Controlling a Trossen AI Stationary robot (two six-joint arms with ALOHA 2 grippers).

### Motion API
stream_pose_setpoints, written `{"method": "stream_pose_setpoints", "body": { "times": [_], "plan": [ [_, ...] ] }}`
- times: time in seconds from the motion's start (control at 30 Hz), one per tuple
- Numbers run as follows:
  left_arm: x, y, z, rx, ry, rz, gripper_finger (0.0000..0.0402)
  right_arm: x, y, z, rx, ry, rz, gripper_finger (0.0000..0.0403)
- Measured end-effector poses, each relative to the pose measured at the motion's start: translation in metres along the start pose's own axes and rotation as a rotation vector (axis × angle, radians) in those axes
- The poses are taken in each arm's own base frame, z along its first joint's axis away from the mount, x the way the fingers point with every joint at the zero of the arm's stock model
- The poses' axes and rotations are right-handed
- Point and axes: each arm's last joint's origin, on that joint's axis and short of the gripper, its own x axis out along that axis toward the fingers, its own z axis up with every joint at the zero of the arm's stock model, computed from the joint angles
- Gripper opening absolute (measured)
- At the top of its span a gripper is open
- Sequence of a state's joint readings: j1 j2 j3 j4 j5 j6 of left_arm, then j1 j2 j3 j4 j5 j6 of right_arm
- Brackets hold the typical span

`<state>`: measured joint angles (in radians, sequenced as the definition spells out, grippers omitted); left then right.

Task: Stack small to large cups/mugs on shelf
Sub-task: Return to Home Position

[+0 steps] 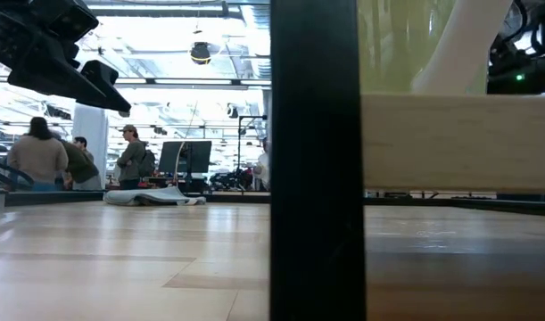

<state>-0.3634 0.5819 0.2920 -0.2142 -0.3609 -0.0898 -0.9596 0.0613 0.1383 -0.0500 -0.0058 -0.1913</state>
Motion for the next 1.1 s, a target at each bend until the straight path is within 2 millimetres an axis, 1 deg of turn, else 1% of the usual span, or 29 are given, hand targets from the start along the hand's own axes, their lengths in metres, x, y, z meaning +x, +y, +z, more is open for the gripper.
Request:
{"method": "stream_pose_setpoints", "body": {
  "times": [0.37,0.53,0.67,0.73,0.8,0.87,1.1],
  "plan": [
    [0.000,0.000,0.000,0.014,-0.005,0.001,0.0254,0.003,0.001,-0.034,0.044,0.014,-0.028,0.0230],
    [0.000,0.000,0.002,0.011,-0.016,0.002,0.0254,0.003,-0.002,-0.033,0.052,-0.006,-0.047,0.0230],
    [0.000,0.000,0.008,0.017,-0.075,0.021,0.0254,0.003,-0.003,-0.035,0.057,0.018,-0.059,0.0230],
    [0.000,0.002,0.011,0.042,-0.108,0.058,0.0254,0.004,-0.004,-0.035,0.057,0.020,-0.061,0.0230],
    [0.000,0.006,0.013,0.079,-0.121,0.151,0.0254,0.004,-0.004,-0.036,0.058,0.025,-0.059,0.0230],
    [-0.001,0.012,0.013,0.087,-0.114,0.297,0.0254,0.004,-0.004,-0.036,0.058,0.028,-0.061,0.0230],
    [-0.007,0.039,0.015,-0.052,-0.116,0.890,0.0254,0.004,-0.004,-0.036,0.059,0.028,-0.061,0.0230]
  ]
}}
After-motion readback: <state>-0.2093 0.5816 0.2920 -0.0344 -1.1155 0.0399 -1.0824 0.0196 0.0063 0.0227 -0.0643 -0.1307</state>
